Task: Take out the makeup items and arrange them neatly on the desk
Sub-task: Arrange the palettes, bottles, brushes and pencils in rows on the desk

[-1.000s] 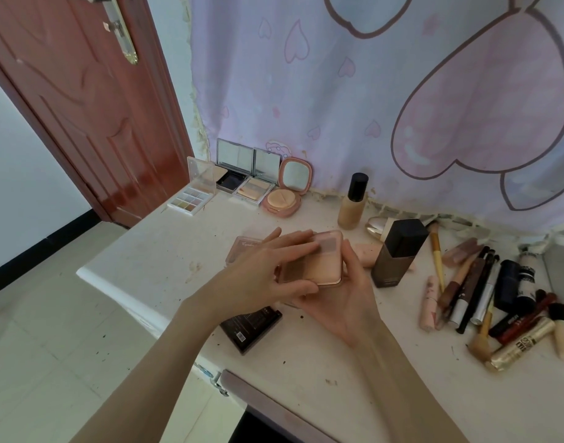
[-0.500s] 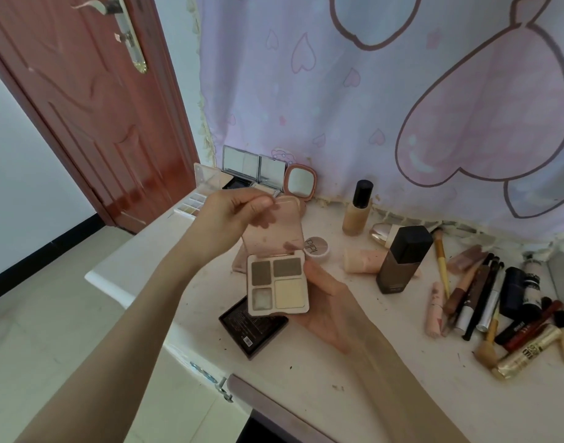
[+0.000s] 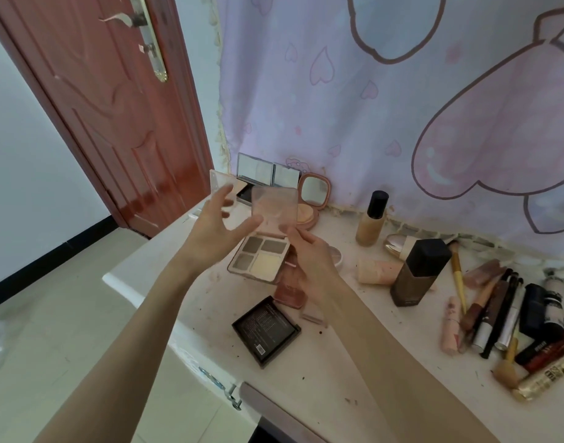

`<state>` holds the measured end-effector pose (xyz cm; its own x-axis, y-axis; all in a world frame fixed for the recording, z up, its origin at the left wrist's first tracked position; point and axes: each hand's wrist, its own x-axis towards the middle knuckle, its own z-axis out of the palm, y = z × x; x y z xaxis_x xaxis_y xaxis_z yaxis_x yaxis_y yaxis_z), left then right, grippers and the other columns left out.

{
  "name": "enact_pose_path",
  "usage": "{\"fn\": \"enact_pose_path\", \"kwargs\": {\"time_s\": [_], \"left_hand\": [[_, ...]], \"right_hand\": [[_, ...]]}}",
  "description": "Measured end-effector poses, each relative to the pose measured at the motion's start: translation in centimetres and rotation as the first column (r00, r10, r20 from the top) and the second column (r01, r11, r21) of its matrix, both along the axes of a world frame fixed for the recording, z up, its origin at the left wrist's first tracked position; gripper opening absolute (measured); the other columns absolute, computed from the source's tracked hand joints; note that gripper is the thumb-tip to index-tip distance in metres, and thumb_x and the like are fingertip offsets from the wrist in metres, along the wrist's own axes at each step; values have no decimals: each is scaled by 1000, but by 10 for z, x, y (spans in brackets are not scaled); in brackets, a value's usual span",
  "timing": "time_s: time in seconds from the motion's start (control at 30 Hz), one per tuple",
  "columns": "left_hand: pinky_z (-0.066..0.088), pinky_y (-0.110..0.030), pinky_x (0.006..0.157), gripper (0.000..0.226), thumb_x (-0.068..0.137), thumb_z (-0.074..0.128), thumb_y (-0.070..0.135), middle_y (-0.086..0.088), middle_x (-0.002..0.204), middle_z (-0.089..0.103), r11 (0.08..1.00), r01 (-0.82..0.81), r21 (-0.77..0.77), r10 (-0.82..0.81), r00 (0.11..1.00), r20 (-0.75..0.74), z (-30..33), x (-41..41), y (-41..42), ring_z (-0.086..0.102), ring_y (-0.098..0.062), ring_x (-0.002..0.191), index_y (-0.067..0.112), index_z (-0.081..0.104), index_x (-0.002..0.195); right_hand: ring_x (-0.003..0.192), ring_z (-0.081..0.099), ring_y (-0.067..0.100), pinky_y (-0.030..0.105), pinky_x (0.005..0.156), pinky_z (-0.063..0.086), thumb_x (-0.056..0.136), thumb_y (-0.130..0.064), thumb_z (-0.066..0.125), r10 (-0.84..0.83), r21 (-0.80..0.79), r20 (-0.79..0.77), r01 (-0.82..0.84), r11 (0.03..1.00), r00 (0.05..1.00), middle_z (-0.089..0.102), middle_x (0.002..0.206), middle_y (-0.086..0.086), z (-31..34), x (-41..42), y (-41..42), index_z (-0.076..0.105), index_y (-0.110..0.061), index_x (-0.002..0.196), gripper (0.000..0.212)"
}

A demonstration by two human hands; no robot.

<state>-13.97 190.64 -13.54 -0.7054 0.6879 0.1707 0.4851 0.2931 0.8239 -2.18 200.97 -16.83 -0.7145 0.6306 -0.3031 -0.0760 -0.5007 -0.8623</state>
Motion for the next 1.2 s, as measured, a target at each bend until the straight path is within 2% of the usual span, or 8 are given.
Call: {"fn": "enact_pose_path", "kwargs": {"time_s": [0.17, 0.27, 0.43, 0.6, 0.7, 0.83, 0.97, 1.2], "left_hand": [[33, -42, 107, 123, 51, 66, 68, -7, 140, 35, 988, -7, -156, 21, 996, 88, -35, 11, -12, 34, -22, 128, 23, 4, 148], [28, -46, 110, 116, 62, 76, 52, -10, 144, 32, 990, -69, -123, 76, 996, 47, -48, 5, -10, 28, -25, 134, 21, 4, 148], [31, -44, 108, 109, 67, 77, 43, -12, 140, 37, 984, -159, -85, 156, 987, -40, -61, -12, -8, 32, -27, 131, 19, 8, 147], [35, -39, 101, 96, 71, 74, 40, -10, 131, 47, 971, -213, -105, 196, 969, -151, -74, -20, -5, 36, -26, 121, 15, 17, 144], [32, -35, 99, 90, 72, 74, 36, -9, 129, 46, 966, -234, -110, 213, 961, -175, -79, -28, -2, 32, -25, 120, 13, 21, 142], [28, -33, 100, 86, 75, 72, 34, -8, 132, 43, 967, -238, -92, 225, 966, -129, -84, -34, 3, 25, -21, 125, 14, 21, 141], [27, -31, 102, 82, 75, 72, 31, -10, 131, 45, 967, -245, -71, 232, 960, -156, -88, -38, 6, 22, -19, 126, 11, 25, 139], [31, -28, 99, 77, 75, 74, 28, -12, 134, 40, 962, -272, -14, 266, 952, -153, -89, -42, 9, 35, -25, 126, 7, 30, 134]], "right_hand": [[77, 65, 20, 34, 65, 57, 95, -14, 51, -90, -39, -27, 89, 995, 996, 67, 88, 7, 1, -32, 9, 65, -13, 90, 15], [77, 64, 19, 33, 62, 56, 96, -13, 50, -68, -36, -39, 67, 997, 997, 65, 86, 7, -2, -47, 7, 63, -14, 87, 16], [94, 61, 27, 40, 76, 54, 98, -12, 44, -32, -14, 4, 32, 999, 999, 62, 103, 15, -10, -68, 8, 60, -9, 100, 16], [100, 63, 33, 39, 80, 56, 95, -9, 48, -49, 226, 184, 6, 974, 982, 65, 107, 22, -15, -79, 16, 64, -16, 80, 22], [100, 63, 32, 38, 83, 55, 93, -3, 47, -68, 351, 251, -26, 936, 966, 64, 109, 16, -14, -84, 24, 65, -2, 100, 20], [99, 62, 39, 52, 91, 48, 88, -4, 46, -64, 419, 341, -90, 904, 938, 65, 100, 28, -18, -93, 29, 63, 3, 80, 20], [101, 60, 42, 55, 92, 46, 88, -6, 46, -81, 430, 346, -82, 899, 935, 64, 99, 30, -18, -94, 28, 58, 14, 90, 23], [90, 62, 32, 47, 95, 47, 89, -9, 47, -69, 405, 318, -70, 912, 945, 56, 68, 3, -17, -96, 30, 58, -15, 67, 26]]}}
